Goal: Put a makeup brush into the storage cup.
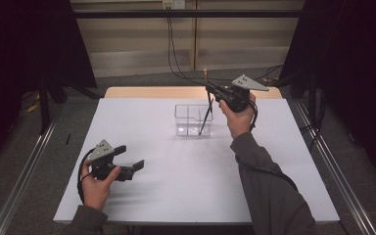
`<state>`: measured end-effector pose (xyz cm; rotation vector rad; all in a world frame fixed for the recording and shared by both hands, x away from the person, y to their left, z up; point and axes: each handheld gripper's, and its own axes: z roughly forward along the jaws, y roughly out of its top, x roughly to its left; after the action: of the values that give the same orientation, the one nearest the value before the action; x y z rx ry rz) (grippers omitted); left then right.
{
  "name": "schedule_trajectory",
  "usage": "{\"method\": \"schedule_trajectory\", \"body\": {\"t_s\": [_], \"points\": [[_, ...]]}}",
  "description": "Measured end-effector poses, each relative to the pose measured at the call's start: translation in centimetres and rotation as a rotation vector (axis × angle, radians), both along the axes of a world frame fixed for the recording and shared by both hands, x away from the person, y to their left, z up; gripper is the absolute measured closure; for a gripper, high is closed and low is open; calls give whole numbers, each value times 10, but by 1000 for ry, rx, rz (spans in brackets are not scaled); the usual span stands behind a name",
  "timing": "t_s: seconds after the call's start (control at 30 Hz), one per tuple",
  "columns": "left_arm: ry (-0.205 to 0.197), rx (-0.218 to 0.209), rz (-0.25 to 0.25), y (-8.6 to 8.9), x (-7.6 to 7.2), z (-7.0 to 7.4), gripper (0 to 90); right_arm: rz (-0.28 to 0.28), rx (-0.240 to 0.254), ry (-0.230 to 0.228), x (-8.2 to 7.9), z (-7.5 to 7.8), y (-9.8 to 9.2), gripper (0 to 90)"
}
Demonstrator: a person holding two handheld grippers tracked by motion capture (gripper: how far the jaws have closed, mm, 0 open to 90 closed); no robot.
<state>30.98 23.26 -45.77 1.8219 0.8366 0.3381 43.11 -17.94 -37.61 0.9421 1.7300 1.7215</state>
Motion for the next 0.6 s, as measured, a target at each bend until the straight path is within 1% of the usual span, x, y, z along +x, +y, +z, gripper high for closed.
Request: {"method": "schedule_trajectory", "body": {"t_s": [0.07,0.13,0.2,0.4,0.6], "points": [[1,-4,-4,0,0,0,41,-3,-4,-2,0,-1,1,842],[0,0,2,0,0,0,41,-7,-9,5,1,-2,1,842],[0,-1,3,0,0,0,41,-10,-3,12,1,-3,1,843],[-1,1,2,0,0,0,41,-4,-16,6,2,-7,3,842],[-1,7,2,1,0,0,42,3,-18,11,3,-11,6,842]]}}
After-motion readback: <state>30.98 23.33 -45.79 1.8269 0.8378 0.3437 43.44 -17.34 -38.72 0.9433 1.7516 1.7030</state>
